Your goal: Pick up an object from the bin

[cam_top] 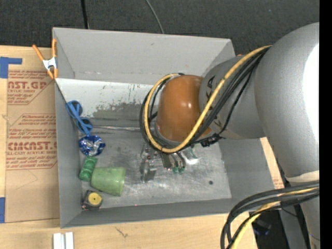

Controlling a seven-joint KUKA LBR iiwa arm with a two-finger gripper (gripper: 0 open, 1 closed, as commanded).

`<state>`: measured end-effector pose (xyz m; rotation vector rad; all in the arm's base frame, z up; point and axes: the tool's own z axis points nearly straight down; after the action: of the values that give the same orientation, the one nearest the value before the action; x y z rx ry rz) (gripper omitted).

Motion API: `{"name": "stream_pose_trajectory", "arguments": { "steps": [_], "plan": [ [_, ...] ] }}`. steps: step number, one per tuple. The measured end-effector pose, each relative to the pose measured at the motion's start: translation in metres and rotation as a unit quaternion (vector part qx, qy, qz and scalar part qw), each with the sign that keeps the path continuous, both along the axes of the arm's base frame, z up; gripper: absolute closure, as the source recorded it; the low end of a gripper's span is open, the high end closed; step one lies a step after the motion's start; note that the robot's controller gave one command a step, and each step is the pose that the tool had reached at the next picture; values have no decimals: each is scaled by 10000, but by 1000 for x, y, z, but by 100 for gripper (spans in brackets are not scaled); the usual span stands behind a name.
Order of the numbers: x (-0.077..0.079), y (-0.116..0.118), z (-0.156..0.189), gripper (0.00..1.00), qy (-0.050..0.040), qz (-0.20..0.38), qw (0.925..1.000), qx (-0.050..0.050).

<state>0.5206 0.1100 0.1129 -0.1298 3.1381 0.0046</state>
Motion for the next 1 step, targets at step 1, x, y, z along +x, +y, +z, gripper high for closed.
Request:
{"name": "stream_pose_trajectory", "arguments": {
  "steps": [1],
  "plan": [
    [0,-2,0,0,0,-5,10000,-9]
  ]
}}
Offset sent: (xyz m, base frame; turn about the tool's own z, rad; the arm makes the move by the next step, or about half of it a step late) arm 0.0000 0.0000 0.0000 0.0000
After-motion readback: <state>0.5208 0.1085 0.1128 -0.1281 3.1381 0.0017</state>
